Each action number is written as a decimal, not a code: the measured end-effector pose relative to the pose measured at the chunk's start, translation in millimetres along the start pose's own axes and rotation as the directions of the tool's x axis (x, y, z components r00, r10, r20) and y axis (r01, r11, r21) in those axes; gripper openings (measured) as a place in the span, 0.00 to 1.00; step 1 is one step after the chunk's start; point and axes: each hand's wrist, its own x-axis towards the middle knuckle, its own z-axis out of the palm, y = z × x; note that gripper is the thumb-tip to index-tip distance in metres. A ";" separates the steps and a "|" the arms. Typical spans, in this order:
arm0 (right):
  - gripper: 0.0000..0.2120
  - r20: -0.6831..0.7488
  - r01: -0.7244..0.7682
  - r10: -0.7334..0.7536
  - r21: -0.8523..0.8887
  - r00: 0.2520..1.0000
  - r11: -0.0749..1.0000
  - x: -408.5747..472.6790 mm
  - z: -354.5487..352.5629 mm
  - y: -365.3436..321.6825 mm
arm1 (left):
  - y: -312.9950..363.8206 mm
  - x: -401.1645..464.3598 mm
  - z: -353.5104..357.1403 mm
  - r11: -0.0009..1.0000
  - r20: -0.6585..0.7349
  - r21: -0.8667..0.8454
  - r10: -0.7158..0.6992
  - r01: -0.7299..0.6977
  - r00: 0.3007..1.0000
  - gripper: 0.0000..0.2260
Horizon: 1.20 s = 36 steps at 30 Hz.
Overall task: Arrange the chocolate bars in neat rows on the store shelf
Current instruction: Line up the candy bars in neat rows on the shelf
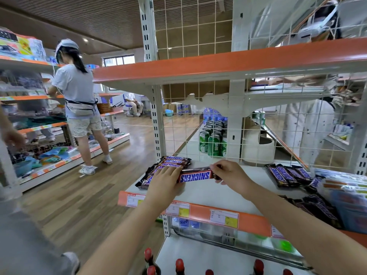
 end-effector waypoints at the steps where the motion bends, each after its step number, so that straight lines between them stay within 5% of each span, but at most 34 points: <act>1: 0.10 -0.003 0.003 -0.003 -0.007 1.000 1.000 0.6 2.0 0.0 | -0.4 -1.2 0.9 1.000 0.000 -0.005 -0.013 0.013 1.000 0.23; 6: 0.08 -0.080 0.021 -0.016 0.059 0.997 0.998 3.4 11.1 0.3 | -4.5 -4.7 0.9 0.969 0.051 -0.120 -0.212 0.216 0.976 0.27; 12: 0.10 -0.166 0.031 0.000 0.184 0.986 0.982 3.7 15.6 -6.6 | -14.1 -6.1 -5.9 0.699 0.112 -0.528 -0.506 0.482 0.855 0.22; 19: 0.09 -0.155 -0.013 0.058 0.276 0.986 0.961 2.6 25.4 -11.1 | -19.3 -8.1 -24.2 0.065 0.466 -0.809 -0.534 0.584 0.706 0.05; 29: 0.06 -0.064 -0.075 0.097 0.275 0.993 0.958 -2.8 56.9 -20.6 | -42.6 -23.7 -16.6 0.121 0.411 -0.808 -0.587 0.577 0.698 0.05; 36: 0.05 -0.021 -0.205 0.216 0.238 0.976 0.949 4.5 78.8 -15.3 | -60.0 -24.5 -14.8 0.249 0.319 -0.771 -0.646 0.586 0.693 0.09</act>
